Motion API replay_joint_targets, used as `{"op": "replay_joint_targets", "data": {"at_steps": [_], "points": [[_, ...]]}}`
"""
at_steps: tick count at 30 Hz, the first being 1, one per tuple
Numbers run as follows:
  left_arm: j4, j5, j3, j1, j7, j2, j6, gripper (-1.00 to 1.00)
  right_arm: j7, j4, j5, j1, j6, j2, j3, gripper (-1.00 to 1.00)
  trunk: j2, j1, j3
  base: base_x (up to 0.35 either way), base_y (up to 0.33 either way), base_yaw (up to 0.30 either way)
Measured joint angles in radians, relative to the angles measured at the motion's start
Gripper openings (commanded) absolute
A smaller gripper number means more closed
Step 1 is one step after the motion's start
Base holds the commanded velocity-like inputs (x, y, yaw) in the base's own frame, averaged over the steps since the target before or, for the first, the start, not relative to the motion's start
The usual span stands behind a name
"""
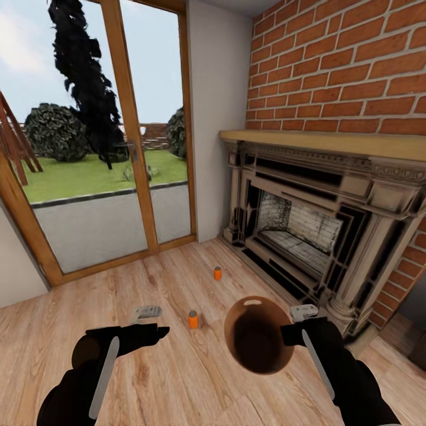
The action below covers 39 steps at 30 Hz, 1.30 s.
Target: Put the three can of soda from the living room inside the tash can in the kitchen.
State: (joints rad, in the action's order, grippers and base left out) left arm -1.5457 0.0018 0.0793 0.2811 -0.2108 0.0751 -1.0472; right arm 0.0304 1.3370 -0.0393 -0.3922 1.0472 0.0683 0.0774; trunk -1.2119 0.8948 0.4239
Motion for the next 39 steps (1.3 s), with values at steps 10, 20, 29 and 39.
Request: {"op": "replay_joint_targets", "data": {"at_steps": [10,20,29,39], "points": [[0.001,-0.002,0.003,0.0,0.002,0.0,0.0,1.0,0.0,-0.004,-0.003,0.0,0.0,-0.001,0.001,-1.0,0.0,0.0,0.016,0.0,0.0,0.0],[0.002,-0.005,0.003,0.0,0.002,0.002,0.0,1.0,0.0,-0.005,-0.004,0.0,0.0,-0.001,0.001,-1.0,-0.063,0.034,0.06,0.0,0.0,0.0],[0.007,-0.005,0.004,0.001,0.003,0.002,0.0,1.0,0.0,-0.006,-0.004,0.0,0.0,-0.001,0.001,-1.0,-0.126,0.069,0.103,0.0,0.0,0.0],[0.127,-0.005,0.004,0.006,0.011,0.006,0.0,1.0,0.0,-0.007,-0.002,0.0,0.0,0.0,-0.002,-1.0,-0.196,0.107,0.151,0.0,0.0,0.0]]}}
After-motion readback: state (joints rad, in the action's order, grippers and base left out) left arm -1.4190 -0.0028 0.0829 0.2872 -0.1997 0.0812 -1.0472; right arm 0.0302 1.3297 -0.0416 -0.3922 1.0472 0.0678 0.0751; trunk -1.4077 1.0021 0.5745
